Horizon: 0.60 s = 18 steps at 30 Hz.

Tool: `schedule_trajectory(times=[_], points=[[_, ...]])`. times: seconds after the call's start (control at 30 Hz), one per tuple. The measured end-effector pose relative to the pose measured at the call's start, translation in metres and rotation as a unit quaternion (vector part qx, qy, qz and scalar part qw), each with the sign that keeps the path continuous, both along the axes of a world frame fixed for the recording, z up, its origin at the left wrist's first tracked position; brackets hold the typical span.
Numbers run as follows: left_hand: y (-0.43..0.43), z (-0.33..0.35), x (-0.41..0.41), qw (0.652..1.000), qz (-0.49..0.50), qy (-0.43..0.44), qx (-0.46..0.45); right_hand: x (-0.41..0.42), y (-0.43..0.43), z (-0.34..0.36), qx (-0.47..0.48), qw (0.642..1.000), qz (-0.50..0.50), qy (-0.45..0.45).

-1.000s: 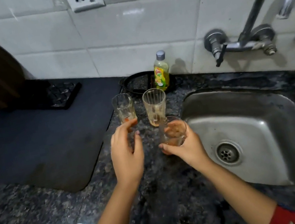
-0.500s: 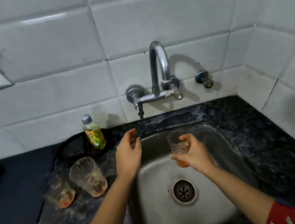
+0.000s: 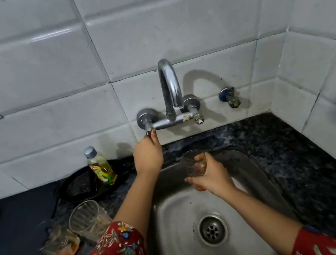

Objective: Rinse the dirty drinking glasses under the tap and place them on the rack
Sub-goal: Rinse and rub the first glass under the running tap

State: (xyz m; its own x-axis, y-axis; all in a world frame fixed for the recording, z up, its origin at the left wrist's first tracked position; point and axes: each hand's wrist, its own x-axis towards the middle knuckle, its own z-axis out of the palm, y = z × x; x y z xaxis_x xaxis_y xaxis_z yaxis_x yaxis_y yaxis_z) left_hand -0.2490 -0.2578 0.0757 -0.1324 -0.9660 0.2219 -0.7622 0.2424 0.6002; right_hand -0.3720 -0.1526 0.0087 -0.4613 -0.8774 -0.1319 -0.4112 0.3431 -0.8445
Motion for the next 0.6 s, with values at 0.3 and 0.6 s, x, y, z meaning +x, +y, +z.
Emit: schedule_trajectory(times=[0.3,0.6], points=[[0.003,0.004,0.002,0.999,0.004,0.021,0.030,0.007,0.005,0.005,-0.002,1.000,0.007,-0.002],[-0.001,0.000,0.003,0.996,0.011,0.082,0.047,0.008,0.013,0.002,-0.003,1.000,0.005,0.001]])
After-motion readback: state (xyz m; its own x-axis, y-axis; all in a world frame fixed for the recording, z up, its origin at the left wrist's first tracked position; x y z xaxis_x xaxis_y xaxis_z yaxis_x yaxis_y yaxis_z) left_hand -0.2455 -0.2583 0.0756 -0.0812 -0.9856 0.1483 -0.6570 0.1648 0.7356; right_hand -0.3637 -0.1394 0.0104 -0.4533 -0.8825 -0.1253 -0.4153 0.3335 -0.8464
